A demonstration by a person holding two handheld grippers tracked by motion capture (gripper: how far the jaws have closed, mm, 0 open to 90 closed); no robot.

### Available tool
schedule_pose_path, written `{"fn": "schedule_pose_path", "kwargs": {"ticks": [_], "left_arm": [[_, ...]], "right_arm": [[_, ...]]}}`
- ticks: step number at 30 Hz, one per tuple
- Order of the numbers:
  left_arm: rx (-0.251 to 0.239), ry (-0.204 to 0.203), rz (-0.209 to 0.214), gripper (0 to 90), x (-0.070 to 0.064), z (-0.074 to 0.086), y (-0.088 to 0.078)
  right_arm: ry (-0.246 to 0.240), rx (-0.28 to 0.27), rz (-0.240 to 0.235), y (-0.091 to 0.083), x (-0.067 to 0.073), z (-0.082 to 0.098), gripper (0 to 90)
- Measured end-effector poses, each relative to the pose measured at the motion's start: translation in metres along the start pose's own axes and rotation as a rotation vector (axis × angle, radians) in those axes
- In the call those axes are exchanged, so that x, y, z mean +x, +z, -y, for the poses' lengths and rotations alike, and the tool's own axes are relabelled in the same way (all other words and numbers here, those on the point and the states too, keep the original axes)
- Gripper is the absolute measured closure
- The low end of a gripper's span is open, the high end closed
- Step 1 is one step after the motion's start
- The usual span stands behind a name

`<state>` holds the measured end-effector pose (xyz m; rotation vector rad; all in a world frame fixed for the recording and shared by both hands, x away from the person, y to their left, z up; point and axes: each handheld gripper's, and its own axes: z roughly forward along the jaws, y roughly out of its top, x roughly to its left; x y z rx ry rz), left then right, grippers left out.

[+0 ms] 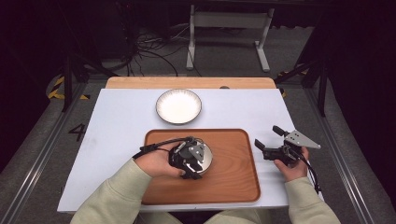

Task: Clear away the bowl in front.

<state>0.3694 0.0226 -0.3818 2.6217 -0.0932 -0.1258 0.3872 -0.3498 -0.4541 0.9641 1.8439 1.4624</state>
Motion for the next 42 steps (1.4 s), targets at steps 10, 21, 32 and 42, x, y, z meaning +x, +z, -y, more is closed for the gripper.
{"fn": "schedule_pose_path", "kwargs": {"ticks": [10,21,32,42], "left_arm": [[-0.113,-0.069,-0.056,46.3,-0.003,0.007,-0.011],[-0.241,-0.145,-0.140,38.8,-0.009,0.022,-0.024],[-0.344,-0.218,-0.243,25.9,-0.015,0.041,-0.038],[-0.460,-0.287,-0.336,14.2,-0.013,0.066,-0.048]], "right_arm": [[-0.012,0.006,-0.003,0.000,0.001,0.000,1.8],[-0.014,0.008,-0.008,0.001,0.001,0.000,1.9],[-0.027,0.004,-0.011,0.000,0.002,0.000,2.9],[-0.085,0.018,-0.025,0.002,0.007,0.000,3.6]]}}
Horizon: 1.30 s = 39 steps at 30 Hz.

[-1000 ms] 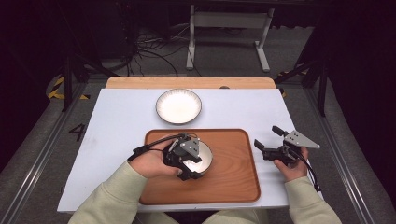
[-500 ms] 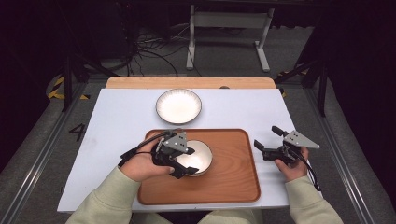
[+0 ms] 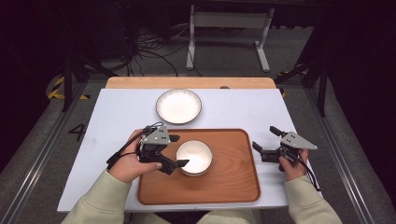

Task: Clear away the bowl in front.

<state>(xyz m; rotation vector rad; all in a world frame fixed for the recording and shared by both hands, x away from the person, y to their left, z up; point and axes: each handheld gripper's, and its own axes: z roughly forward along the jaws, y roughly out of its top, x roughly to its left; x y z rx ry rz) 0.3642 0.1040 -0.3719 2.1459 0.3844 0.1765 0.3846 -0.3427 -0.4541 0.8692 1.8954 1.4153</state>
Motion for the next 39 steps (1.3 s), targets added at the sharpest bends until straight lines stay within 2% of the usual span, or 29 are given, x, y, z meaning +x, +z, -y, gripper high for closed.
{"fn": "schedule_pose_path", "kwargs": {"ticks": [4,6,8,10,15,18,20,23,26,30,32,33,39], "left_arm": [[-0.035,-0.024,-0.025,10.4,0.005,0.005,-0.006],[-0.059,-0.037,-0.053,9.3,0.008,0.010,-0.011],[-0.064,-0.039,-0.062,9.0,0.010,0.011,-0.013],[-0.090,-0.047,-0.086,7.7,0.013,0.015,-0.017],[-0.139,-0.096,-0.123,6.5,0.021,0.023,-0.024],[-0.164,-0.103,-0.149,6.2,0.026,0.030,-0.028],[-0.193,-0.098,-0.152,4.7,0.028,0.035,-0.032],[-0.235,-0.115,-0.156,4.5,0.032,0.042,-0.038],[-0.251,-0.124,-0.169,4.2,0.034,0.049,-0.042],[-0.301,-0.104,-0.193,5.0,0.037,0.061,-0.046],[-0.325,-0.114,-0.201,5.5,0.040,0.067,-0.048],[-0.331,-0.131,-0.207,5.5,0.041,0.070,-0.049],[-0.339,-0.171,-0.219,5.7,0.046,0.082,-0.052]], "right_arm": [[0.001,-0.002,-0.004,0.000,0.000,0.000,3.6],[0.007,-0.006,-0.003,-0.001,-0.001,0.000,3.6],[0.010,-0.009,-0.006,-0.001,-0.001,0.000,3.6],[0.014,-0.011,-0.007,-0.001,-0.002,0.001,3.6],[0.010,-0.017,-0.010,-0.002,-0.002,0.001,3.6],[0.010,-0.019,-0.011,-0.002,-0.002,0.001,3.7],[0.012,-0.022,-0.011,-0.002,-0.002,0.001,3.7],[0.010,-0.027,-0.014,-0.003,-0.002,0.001,3.7],[0.008,-0.029,-0.017,-0.003,-0.002,0.001,3.7],[0.006,-0.031,-0.017,-0.003,-0.002,0.001,3.7],[0.008,-0.032,-0.017,-0.003,-0.002,0.001,3.7],[0.008,-0.033,-0.018,-0.003,-0.002,0.001,3.7],[0.012,-0.039,-0.020,-0.004,-0.002,0.002,3.7]]}}
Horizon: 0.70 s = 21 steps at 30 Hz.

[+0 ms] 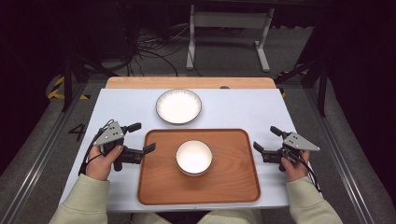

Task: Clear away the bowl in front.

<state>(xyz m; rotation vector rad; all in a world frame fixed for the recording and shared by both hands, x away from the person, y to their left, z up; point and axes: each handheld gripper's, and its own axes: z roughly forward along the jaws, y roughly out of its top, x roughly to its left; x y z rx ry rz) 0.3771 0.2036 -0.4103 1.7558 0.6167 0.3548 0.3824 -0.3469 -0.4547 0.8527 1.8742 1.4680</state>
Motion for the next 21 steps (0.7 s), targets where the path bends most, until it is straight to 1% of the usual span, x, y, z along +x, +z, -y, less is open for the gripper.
{"fn": "schedule_pose_path", "kwargs": {"ticks": [5,6,7,8,10,11,13,15,17,19,21], "left_arm": [[0.013,-0.026,-0.028,5.8,0.008,0.013,-0.004],[0.013,-0.026,-0.028,5.8,0.008,0.013,-0.004],[0.012,-0.022,-0.039,5.8,0.010,0.016,-0.006],[0.015,-0.025,-0.044,5.8,0.011,0.019,-0.007],[0.002,-0.037,-0.066,5.9,0.014,0.026,-0.009],[0.002,-0.037,-0.066,5.9,0.014,0.026,-0.009],[0.000,-0.040,-0.073,5.9,0.016,0.032,-0.010],[-0.008,-0.047,-0.071,5.9,0.017,0.037,-0.012],[-0.012,-0.043,-0.077,5.9,0.018,0.042,-0.014],[-0.013,-0.021,-0.088,5.8,0.019,0.046,-0.016],[-0.020,-0.017,-0.090,5.8,0.019,0.049,-0.018]], "right_arm": [[-0.005,-0.005,-0.001,0.000,0.000,0.000,3.8],[-0.005,-0.005,-0.001,0.000,0.000,0.000,3.8],[-0.005,-0.006,-0.001,-0.001,0.000,0.000,3.8],[-0.005,-0.006,-0.002,-0.001,0.000,0.000,3.8],[-0.007,-0.007,-0.003,-0.001,0.000,0.000,3.8],[-0.007,-0.008,-0.004,-0.001,0.000,0.000,3.8],[-0.007,-0.008,-0.004,-0.001,0.000,0.000,3.8],[-0.008,-0.009,-0.005,-0.001,0.000,0.000,3.8],[-0.009,-0.012,-0.005,-0.001,0.000,0.000,3.8],[-0.009,-0.015,-0.007,-0.001,0.000,0.001,3.8],[-0.009,-0.017,-0.009,-0.001,0.000,0.001,3.9]]}}
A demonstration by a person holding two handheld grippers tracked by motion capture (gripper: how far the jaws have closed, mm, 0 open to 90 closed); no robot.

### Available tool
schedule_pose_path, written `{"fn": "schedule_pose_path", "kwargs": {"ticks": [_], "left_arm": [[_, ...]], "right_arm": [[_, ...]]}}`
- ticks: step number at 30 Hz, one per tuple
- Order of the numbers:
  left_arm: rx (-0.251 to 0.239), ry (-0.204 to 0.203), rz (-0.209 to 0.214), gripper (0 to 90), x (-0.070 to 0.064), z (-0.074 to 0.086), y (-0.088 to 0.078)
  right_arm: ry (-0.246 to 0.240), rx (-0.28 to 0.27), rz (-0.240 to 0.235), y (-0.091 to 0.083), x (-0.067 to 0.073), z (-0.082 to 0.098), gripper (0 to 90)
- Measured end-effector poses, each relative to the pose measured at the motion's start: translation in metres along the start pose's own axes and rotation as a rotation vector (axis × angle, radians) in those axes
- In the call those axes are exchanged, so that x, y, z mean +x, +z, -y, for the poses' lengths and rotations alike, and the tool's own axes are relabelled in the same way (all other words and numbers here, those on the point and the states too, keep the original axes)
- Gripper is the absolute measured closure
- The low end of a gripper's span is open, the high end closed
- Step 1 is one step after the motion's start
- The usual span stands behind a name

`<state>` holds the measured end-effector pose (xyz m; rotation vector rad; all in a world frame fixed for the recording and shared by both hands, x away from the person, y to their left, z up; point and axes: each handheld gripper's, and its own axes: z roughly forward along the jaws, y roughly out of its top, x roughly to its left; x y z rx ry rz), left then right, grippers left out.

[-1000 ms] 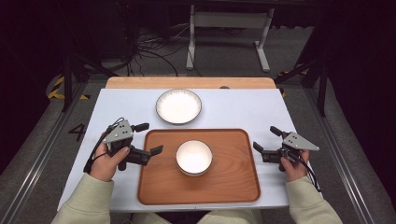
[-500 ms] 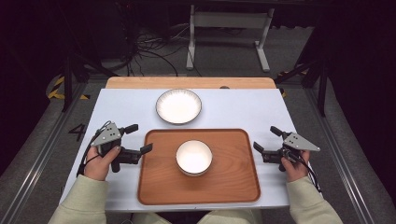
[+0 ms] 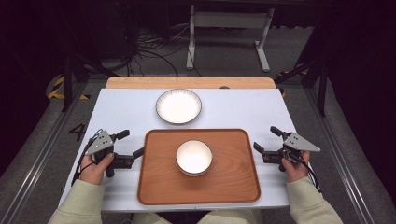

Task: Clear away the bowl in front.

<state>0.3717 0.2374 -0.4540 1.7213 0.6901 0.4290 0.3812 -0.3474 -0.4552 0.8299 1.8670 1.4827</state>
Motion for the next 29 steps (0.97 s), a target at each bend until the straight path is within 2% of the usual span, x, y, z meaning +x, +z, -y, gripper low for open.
{"fn": "schedule_pose_path", "kwargs": {"ticks": [4,10,13,17,21,29], "left_arm": [[-0.011,0.007,-0.001,5.8,0.000,0.004,-0.003],[0.003,0.016,-0.010,5.7,0.002,0.016,-0.004],[-0.031,0.001,-0.012,5.6,0.003,0.017,-0.007],[-0.052,-0.015,-0.003,5.3,0.004,0.019,-0.009],[-0.052,-0.007,0.004,4.6,0.004,0.019,-0.009],[-0.043,-0.024,0.002,4.3,0.005,0.019,-0.009]], "right_arm": [[0.002,-0.001,0.001,0.000,0.000,0.000,3.8],[0.001,-0.001,-0.001,-0.001,0.000,0.000,3.8],[0.007,-0.003,0.002,-0.001,0.000,0.000,3.8],[0.008,-0.006,-0.001,-0.001,0.000,0.000,3.8],[0.011,-0.008,-0.002,-0.001,-0.001,0.000,3.8],[0.013,-0.010,-0.005,-0.001,-0.001,0.001,3.9]]}}
